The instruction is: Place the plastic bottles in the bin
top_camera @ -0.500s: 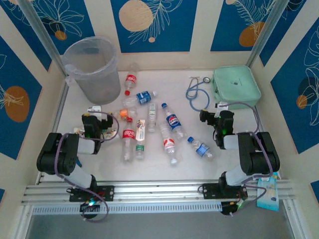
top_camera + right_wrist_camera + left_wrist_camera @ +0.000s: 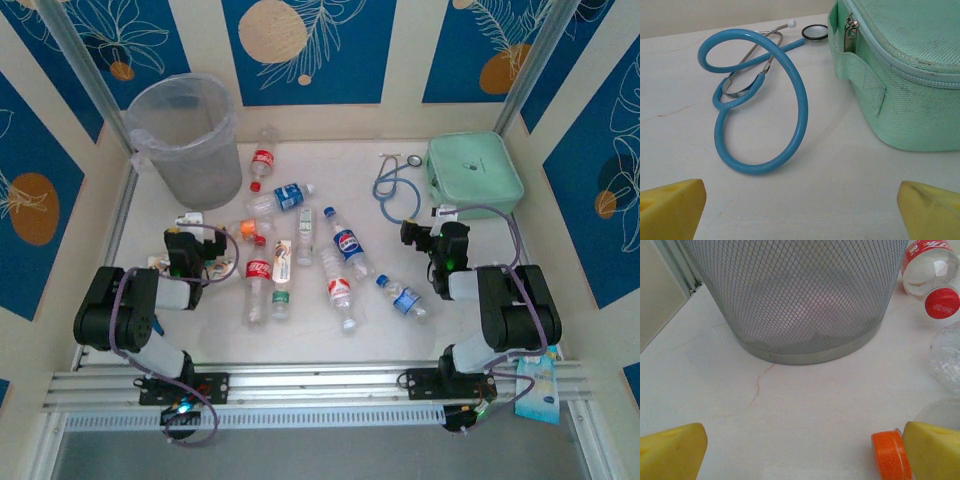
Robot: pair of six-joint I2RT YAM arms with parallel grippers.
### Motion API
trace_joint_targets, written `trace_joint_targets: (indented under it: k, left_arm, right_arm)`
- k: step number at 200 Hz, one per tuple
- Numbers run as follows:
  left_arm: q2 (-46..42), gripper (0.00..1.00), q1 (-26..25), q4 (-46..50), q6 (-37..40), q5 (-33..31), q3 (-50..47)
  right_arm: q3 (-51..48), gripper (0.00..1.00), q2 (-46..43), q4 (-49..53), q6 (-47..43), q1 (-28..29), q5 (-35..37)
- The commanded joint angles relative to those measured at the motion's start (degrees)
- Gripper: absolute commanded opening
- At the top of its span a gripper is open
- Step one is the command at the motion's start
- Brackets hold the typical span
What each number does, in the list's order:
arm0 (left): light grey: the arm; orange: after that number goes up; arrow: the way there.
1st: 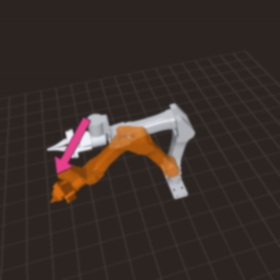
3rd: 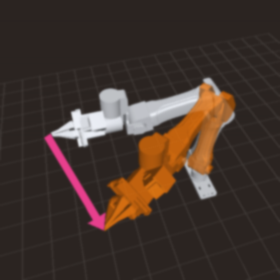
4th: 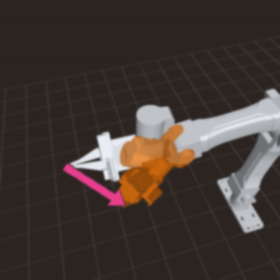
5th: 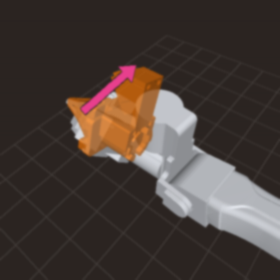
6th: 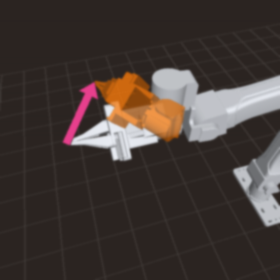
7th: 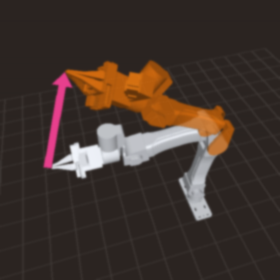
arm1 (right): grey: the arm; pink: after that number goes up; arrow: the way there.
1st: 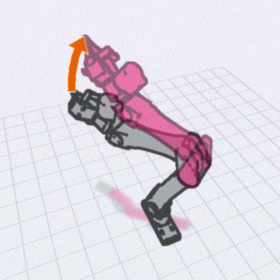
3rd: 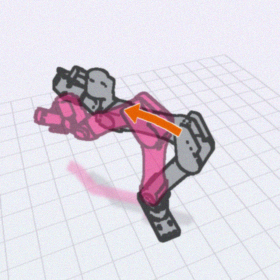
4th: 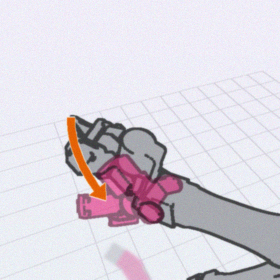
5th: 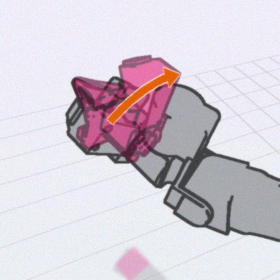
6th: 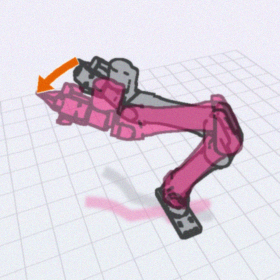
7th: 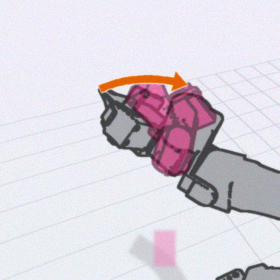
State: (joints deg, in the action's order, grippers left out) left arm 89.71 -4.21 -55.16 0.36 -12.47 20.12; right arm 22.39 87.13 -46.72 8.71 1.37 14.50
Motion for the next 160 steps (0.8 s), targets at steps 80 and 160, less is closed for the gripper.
trace_joint_targets:
  k: [80, 160]
  left_arm:
    - [0.0, 1.0, -0.4, -0.8, 0.3, 0.9, 0.4]
    - [-20.5, 1.0, -0.6, 33.0, -7.0, 1.6, 11.5]
  right_arm:
    - [0.6, 0.99, 0.1, -1.1, -0.5, -0.5, -1.4]
    - [19.3, 0.99, -15.6, 44.9, -1.0, 1.8, 4.0]
